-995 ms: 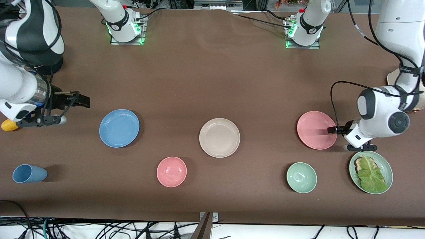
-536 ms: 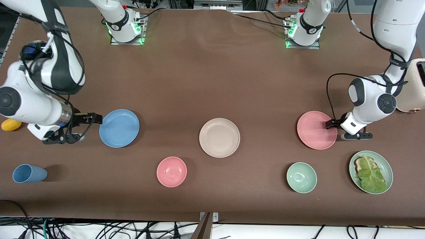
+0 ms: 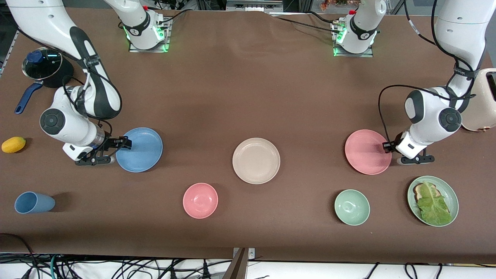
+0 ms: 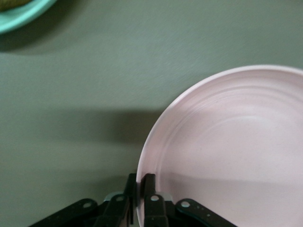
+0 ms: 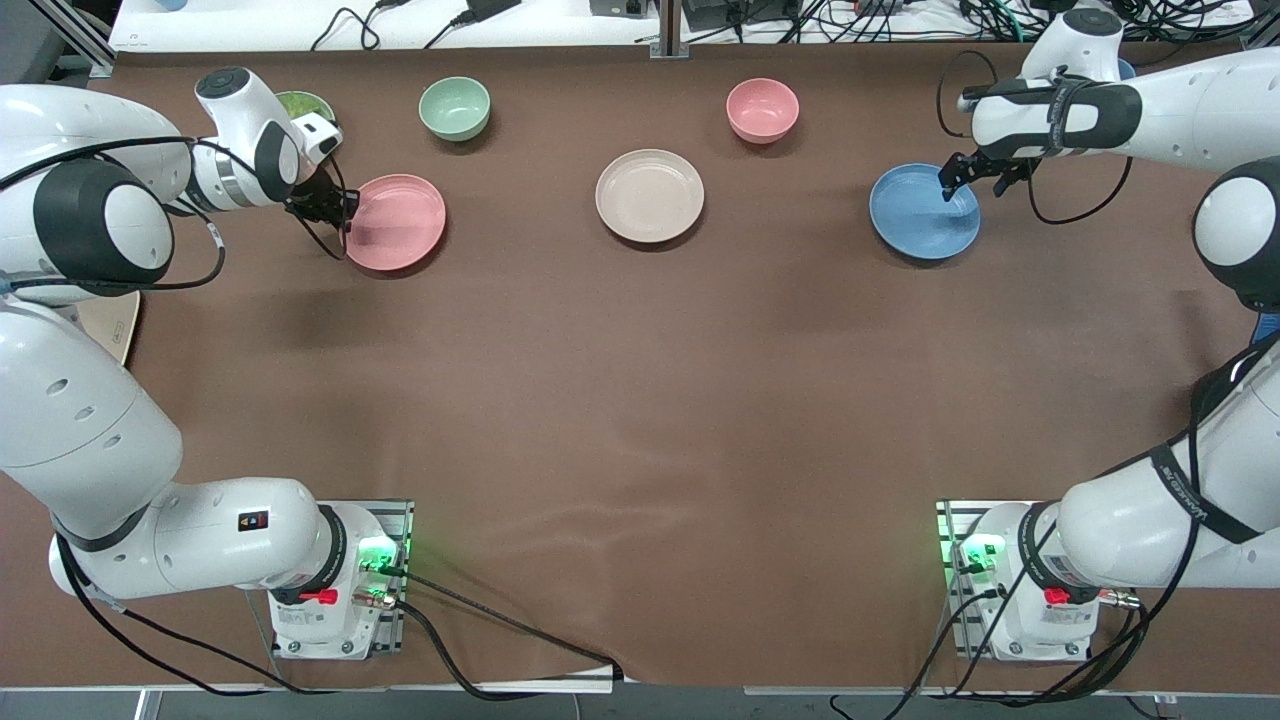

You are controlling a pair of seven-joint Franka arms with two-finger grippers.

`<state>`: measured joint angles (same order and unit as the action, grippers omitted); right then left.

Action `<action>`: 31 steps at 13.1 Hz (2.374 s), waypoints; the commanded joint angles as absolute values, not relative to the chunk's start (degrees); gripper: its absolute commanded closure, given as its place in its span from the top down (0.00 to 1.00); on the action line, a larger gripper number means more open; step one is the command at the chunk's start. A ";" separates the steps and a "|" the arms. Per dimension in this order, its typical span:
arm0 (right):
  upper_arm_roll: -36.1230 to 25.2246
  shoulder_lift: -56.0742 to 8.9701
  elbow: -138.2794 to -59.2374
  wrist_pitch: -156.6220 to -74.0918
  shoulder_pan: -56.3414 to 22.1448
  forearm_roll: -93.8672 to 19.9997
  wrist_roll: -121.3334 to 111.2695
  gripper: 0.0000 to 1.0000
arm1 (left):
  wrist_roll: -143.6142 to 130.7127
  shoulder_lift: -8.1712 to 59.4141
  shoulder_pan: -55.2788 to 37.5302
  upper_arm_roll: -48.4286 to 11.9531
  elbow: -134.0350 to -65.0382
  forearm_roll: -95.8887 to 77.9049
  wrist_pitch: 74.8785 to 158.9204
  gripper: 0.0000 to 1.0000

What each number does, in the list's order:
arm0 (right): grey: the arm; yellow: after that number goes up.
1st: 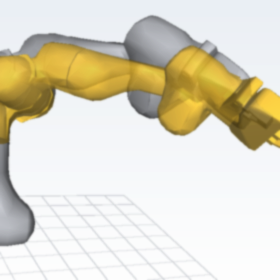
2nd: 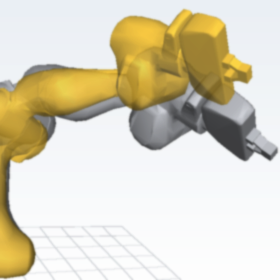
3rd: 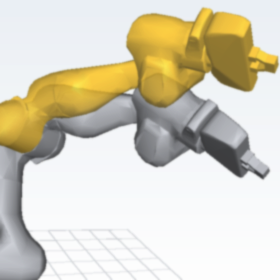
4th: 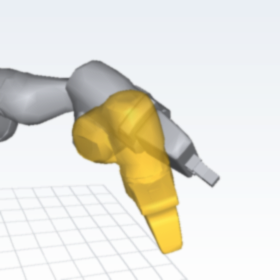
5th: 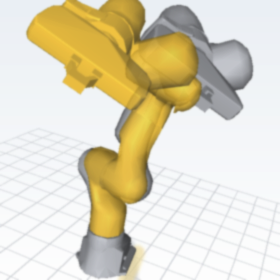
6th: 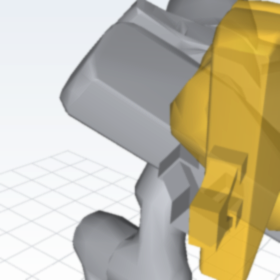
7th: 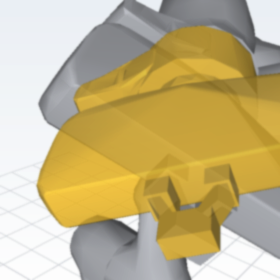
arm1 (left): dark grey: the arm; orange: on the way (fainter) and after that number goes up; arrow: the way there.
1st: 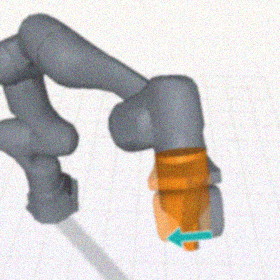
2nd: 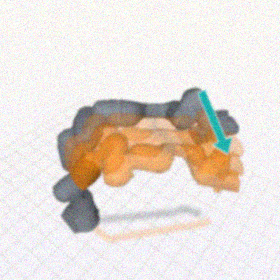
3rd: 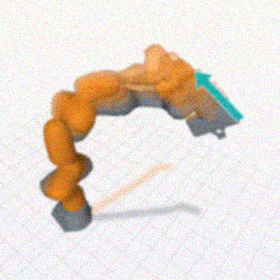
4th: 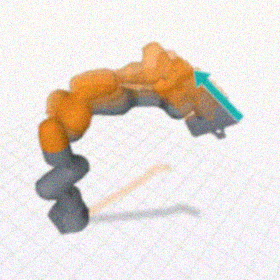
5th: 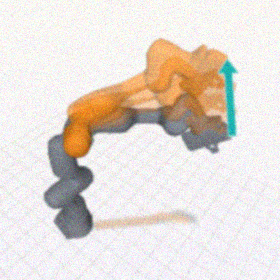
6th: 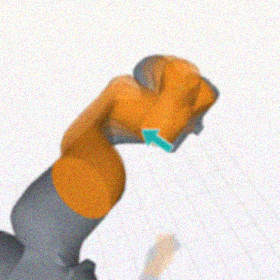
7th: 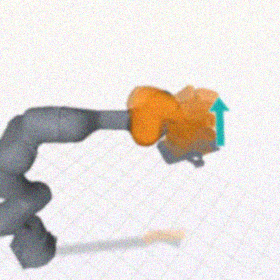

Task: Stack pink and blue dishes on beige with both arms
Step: 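Grasp the pink plate with the left gripper while the right gripper grasps the blue plate, then carry the pink plate onto the beige plate with the left gripper, then open the left gripper and withdraw while the right gripper lifts the blue plate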

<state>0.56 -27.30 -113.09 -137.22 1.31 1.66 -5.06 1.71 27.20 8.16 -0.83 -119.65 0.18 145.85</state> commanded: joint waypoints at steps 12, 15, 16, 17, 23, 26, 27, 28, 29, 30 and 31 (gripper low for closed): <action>1.05 -29.88 -114.96 -142.21 4.75 1.93 -9.67 0.56 | -25.40 28.02 1.52 -19.86 -95.92 -0.44 116.02 0.00; 1.23 -29.79 -114.96 -141.59 4.75 1.85 -9.49 0.19 | -30.74 35.74 -6.39 -19.69 -88.28 0.09 116.10 0.00; 1.23 -29.79 -114.96 -141.50 4.75 1.85 -9.32 0.09 | -32.24 39.08 -8.85 -19.25 -84.59 0.26 116.19 0.00; 1.32 -29.79 -114.96 -141.42 4.75 1.85 -9.23 0.01 | -33.30 41.63 -9.92 -19.25 -81.85 0.26 116.71 0.00; 3.25 -27.25 -104.89 -126.25 4.31 1.32 -9.14 0.00 | -40.69 45.70 -14.59 -17.94 -80.77 0.26 127.27 0.14; 5.09 -27.25 -95.92 -116.83 3.96 1.49 -9.23 0.00 | -40.60 44.57 -14.24 -17.23 -80.77 2.62 126.83 1.00; 5.45 -27.33 -93.63 -114.63 3.61 1.41 -10.01 0.00 | -40.69 44.21 -13.54 -17.14 -80.86 3.51 126.22 1.00; 6.06 -27.33 -91.95 -113.30 3.43 1.23 -10.28 0.00 | -40.69 43.51 -13.10 -17.05 -81.12 3.60 125.17 1.00; 7.89 -27.33 -90.11 -111.72 3.43 1.14 -9.94 0.00 | -40.52 42.98 -12.23 -16.96 -81.30 3.60 123.85 1.00; 9.39 -27.42 -87.91 -110.14 3.17 1.14 -8.89 0.00 | -40.34 42.28 -11.26 -16.79 -81.47 3.60 123.14 1.00; 10.88 -27.60 -86.24 -109.00 2.82 1.14 -6.96 0.00 | -40.25 41.75 -10.12 -16.79 -81.56 3.60 121.83 1.00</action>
<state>8.41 -27.06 -90.41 -112.52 3.25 1.49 -8.88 -39.75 43.93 -11.92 -16.82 -81.08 2.31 124.78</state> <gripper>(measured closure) 0.956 0.141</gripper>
